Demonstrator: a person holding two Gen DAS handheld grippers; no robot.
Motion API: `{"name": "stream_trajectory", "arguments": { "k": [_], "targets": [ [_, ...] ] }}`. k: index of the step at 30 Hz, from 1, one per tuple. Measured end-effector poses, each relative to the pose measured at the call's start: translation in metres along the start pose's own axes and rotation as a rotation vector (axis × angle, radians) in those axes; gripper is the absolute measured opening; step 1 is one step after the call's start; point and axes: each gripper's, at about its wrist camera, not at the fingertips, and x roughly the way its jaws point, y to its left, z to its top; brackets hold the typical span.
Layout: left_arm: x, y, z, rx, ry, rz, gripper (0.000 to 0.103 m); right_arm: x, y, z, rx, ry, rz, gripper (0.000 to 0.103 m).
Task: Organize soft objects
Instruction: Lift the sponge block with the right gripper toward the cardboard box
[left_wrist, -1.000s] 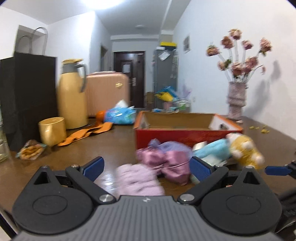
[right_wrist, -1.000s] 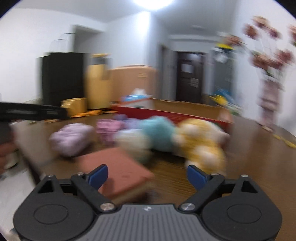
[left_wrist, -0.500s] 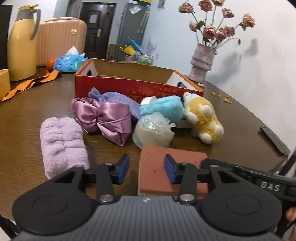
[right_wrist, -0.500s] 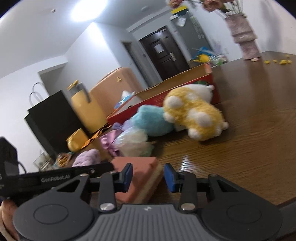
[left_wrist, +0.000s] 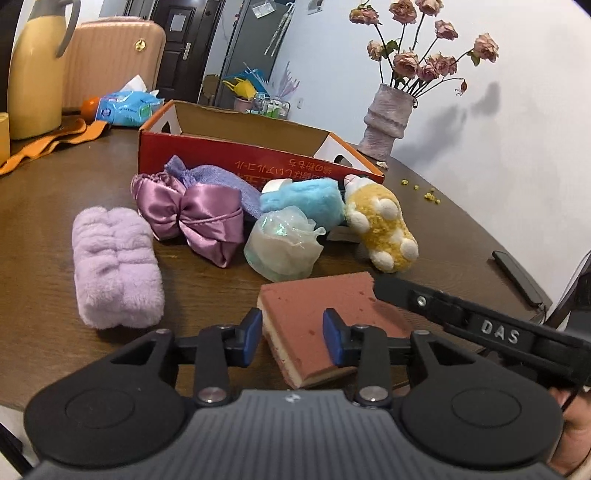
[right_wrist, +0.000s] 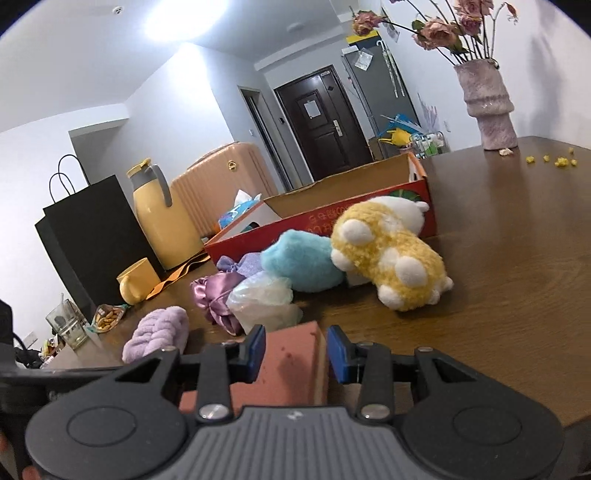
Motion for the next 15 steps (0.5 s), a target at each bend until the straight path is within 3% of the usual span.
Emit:
{"name": "stream_trajectory", "arguments": {
  "k": [2,4,7,10,15],
  "targets": [
    [0.002,0.0,-0.001,-0.006,0.002,-0.013,0.047,-0.002,-0.003,-0.002,0.02,0.011,-0.001,0.037],
    [0.003,-0.002,-0.002,0.006,0.0,-0.022,0.047,0.0,-0.005,-0.004,0.038,0.022,-0.026,0.037],
    [0.006,-0.001,-0.004,-0.01,0.008,-0.033,0.042,0.005,-0.008,-0.005,0.069,0.044,-0.035,0.033],
    [0.006,0.005,-0.004,-0.049,0.006,-0.045,0.037,0.007,-0.013,-0.004,0.115,0.061,0.016,0.016],
    [-0.01,0.0,0.007,-0.034,-0.054,-0.06,0.03,-0.004,-0.003,0.005,0.068,0.039,0.027,0.016]
  ]
}}
